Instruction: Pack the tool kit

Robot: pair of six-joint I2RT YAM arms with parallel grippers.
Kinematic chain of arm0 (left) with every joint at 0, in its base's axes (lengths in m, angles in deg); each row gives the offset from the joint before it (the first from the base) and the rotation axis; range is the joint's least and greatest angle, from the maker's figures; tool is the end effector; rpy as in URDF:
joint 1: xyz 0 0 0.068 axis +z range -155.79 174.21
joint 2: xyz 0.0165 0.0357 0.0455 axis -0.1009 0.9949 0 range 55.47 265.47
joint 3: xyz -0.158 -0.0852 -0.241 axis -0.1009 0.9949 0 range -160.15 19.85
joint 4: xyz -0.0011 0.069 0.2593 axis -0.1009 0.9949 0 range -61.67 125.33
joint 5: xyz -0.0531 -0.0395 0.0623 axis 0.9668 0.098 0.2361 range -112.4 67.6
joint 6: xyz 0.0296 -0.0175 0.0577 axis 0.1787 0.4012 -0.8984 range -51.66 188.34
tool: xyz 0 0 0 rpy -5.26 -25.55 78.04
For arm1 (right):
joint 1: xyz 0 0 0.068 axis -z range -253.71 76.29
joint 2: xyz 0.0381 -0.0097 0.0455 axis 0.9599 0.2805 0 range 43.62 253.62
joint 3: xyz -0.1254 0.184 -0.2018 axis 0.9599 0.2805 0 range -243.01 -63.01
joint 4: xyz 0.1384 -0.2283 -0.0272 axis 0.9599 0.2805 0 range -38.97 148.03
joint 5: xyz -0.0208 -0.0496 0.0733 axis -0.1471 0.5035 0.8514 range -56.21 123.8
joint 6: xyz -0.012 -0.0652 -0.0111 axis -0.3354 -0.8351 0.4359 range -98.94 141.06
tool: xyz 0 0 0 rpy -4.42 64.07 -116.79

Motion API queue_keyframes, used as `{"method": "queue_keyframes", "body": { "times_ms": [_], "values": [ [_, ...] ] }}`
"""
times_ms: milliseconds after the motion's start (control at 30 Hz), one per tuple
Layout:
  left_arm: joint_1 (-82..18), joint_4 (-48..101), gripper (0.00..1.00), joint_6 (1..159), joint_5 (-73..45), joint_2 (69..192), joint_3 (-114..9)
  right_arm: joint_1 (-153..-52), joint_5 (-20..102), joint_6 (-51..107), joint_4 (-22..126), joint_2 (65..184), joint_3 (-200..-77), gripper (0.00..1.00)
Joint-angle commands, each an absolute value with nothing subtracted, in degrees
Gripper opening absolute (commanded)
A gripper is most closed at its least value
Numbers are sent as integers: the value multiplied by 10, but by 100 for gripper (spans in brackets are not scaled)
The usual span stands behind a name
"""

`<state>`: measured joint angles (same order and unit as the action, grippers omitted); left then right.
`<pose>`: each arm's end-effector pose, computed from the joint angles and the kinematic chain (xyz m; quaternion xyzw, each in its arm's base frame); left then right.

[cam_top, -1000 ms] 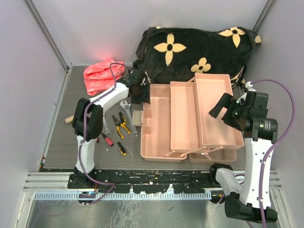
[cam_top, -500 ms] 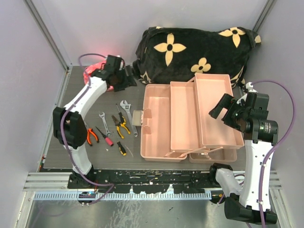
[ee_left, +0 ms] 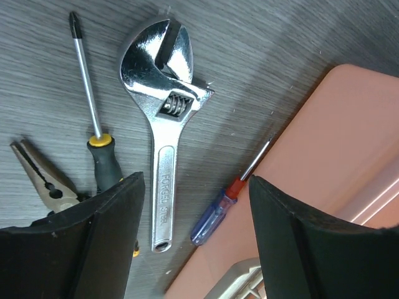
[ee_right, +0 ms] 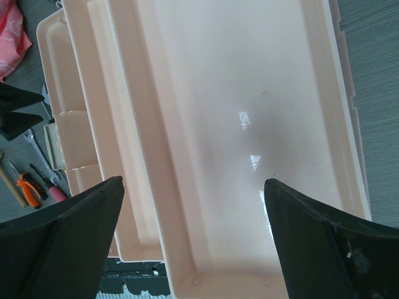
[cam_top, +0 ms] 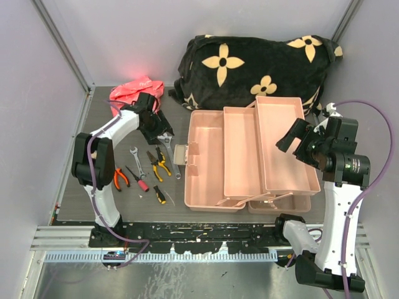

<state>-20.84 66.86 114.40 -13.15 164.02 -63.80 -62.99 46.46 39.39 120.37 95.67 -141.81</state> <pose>0.4071 -0.1185 0.2256 -0.2415 0.9397 -0.1841 0.1574 0.1314 -0.0128 0.4258 0.1853 0.8921 0.1273 0.3920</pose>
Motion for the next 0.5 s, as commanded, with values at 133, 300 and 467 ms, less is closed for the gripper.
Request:
{"method": "queue_keyframes", "body": {
  "times_ms": [133, 300, 467],
  "values": [
    [-207, 657, 66, 1187, -101, 1669, -628, -631, 455, 392, 1218, 947, -1443, 100],
    [-216, 672, 62, 1171, -116, 1694, -640, -632, 453, 392, 1218, 941, -1431, 100],
    [-237, 700, 61, 1136, -142, 1712, -666, -631, 455, 394, 1214, 936, -1420, 100]
  ]
}}
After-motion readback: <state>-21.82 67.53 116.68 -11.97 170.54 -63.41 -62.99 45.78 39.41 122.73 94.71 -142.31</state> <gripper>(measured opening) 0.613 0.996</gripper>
